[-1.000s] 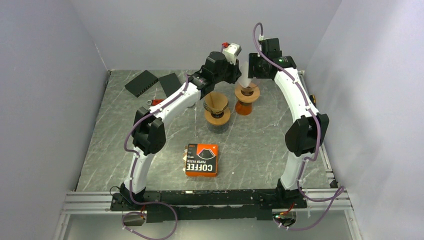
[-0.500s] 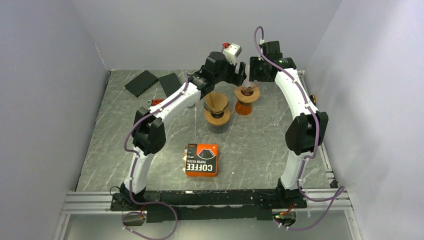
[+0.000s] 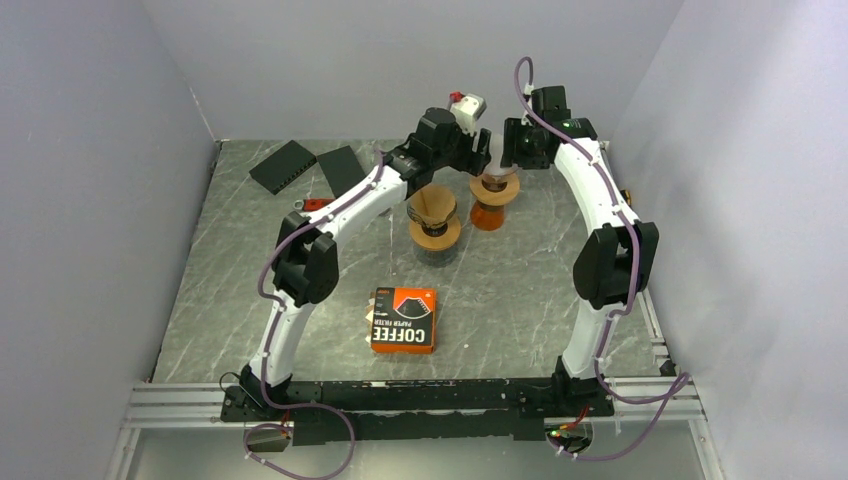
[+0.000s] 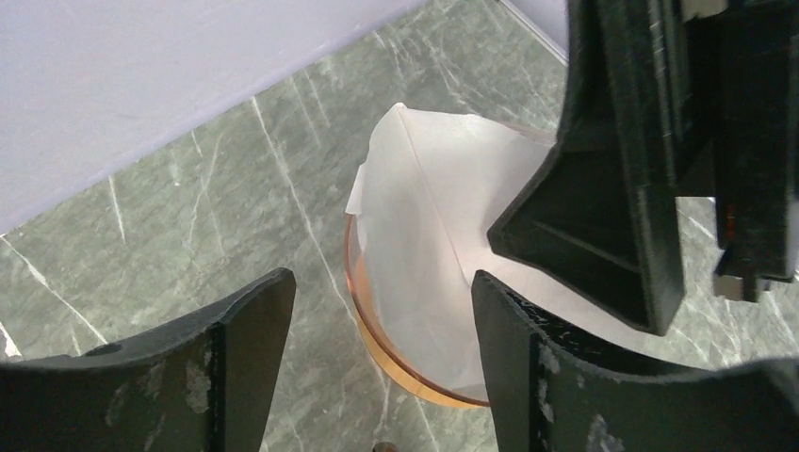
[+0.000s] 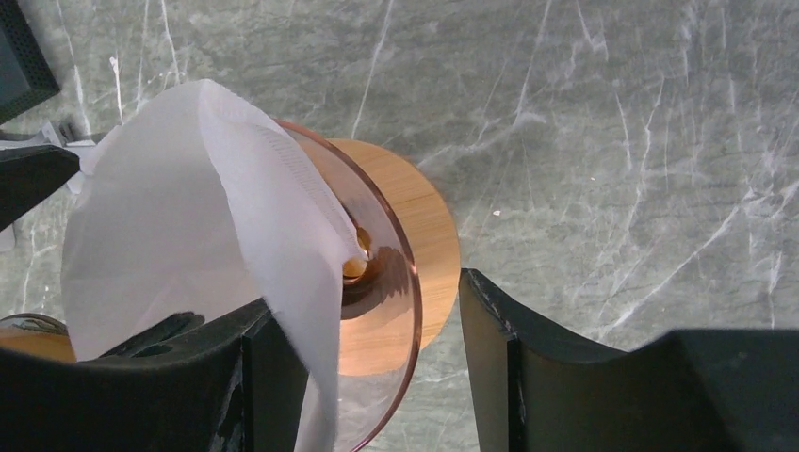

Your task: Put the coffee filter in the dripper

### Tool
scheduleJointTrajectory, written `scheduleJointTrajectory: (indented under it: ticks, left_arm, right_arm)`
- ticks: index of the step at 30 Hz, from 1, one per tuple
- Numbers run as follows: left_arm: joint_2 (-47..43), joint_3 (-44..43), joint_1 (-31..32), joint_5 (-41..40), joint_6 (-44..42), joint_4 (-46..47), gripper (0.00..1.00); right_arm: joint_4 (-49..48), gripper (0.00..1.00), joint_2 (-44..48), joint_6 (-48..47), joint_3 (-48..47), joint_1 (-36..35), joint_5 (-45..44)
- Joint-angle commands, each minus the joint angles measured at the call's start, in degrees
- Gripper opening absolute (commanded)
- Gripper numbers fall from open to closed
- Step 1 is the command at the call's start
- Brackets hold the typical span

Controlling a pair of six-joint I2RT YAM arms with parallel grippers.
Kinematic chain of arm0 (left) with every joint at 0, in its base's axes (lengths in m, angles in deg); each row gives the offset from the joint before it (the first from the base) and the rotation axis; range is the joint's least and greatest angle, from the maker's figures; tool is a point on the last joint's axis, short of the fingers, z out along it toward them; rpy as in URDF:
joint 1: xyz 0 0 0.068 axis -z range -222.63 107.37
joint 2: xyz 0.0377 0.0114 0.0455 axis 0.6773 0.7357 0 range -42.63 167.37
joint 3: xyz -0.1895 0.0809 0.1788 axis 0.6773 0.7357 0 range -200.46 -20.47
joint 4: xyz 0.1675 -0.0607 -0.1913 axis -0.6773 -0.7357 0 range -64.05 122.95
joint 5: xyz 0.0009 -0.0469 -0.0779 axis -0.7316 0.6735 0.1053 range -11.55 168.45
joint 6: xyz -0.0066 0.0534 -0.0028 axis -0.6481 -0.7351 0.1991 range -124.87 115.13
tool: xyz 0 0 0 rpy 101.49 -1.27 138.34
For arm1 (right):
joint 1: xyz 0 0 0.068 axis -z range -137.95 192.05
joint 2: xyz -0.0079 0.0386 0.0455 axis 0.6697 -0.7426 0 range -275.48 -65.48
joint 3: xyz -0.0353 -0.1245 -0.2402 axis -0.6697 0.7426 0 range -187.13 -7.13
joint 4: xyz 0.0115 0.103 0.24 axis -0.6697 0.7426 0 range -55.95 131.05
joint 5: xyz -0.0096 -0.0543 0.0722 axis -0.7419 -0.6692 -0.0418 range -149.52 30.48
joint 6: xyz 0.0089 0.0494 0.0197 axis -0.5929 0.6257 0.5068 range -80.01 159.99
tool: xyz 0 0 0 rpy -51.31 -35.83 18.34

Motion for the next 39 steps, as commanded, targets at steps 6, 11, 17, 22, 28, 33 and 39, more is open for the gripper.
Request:
scheduleJointTrajectory:
  ticks: [6,11,17,22,28,33,39]
  left_arm:
    - [1.4,-3.4,0.2,-1.5,-1.7,-0.1,0.64]
    - [1.3,-3.0,0.2,-2.1,-2.1,0.2,0.54]
    - [1.2,-2.8,0.2,-1.1,-2.2,0.5,0.52]
    - [0.7,-2.2,0.2,0.2,-2.0,1.7,0.45]
    - [0.7,-2.1,0.2,0.5,-2.1,1.9,0.42]
    - [0.7,-2.1,0.2,1.0,-1.9,2.4,0.45]
    - [0.9,-2.5,0.2,1.6,-1.8,2.2,0.34]
  right_arm:
    - [-2.1,0.51,-0.7,0.7,0.6,0.8,1.1]
    - [-1.9,0.42,-1.4,0.6,0.7,1.0,0.8]
    - [-1.8,0.39,-1.9,0.8,0.0,0.9,1.3]
    - [-2.2,0.43,-1.8,1.1,-1.1,1.0,2.9]
    - [-1.9,0.51,-2.3,1.1,-2.6,0.9,3.7]
    - [-2.2,0.54,-2.5,1.0,-2.5,0.9,3.8]
    - [-2.2,0.62,-3.9,0.9,-3.0,0.9,4.0]
